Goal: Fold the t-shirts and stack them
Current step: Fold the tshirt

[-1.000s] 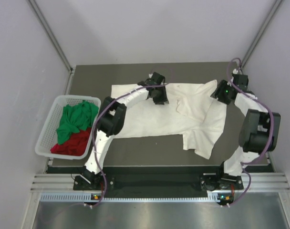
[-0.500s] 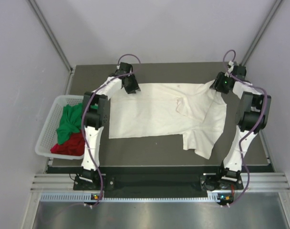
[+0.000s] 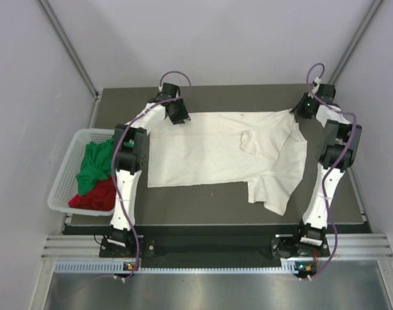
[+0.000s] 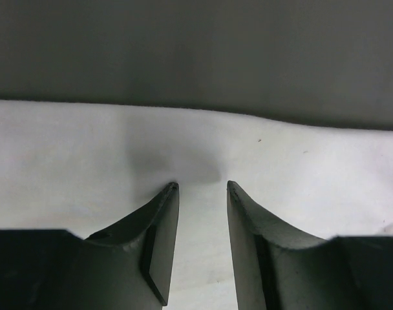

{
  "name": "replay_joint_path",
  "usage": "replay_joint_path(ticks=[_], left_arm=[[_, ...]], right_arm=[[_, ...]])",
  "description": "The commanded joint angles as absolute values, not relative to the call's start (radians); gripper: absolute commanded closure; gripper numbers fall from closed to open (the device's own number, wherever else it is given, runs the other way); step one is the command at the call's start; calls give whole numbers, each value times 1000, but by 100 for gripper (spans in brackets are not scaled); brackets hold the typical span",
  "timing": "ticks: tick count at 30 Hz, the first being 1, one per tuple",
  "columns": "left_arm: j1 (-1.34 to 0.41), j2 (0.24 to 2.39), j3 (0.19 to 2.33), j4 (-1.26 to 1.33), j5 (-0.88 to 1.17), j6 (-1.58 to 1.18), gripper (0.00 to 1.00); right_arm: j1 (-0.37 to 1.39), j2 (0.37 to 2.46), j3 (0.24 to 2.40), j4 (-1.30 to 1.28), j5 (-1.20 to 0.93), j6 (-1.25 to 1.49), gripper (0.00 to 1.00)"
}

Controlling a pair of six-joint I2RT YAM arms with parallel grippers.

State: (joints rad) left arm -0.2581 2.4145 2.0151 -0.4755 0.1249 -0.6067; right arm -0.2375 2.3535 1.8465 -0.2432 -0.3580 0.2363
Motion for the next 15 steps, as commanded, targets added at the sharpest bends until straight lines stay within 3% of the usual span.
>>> replay_joint_path(ticks=[1,5,15], left_arm=[[-235,2487,2011,-511,41,-597,58],[-219,2506,2010,-515,43,-632,58],[-215,2571,2137,-471,160,-646,57]], right_arm=[[-327,2382,1884,-132,-405,401,100],[-408,2385,1844,-9,-508,600,100],[-377,2492,1982,-15,-591,658,98]])
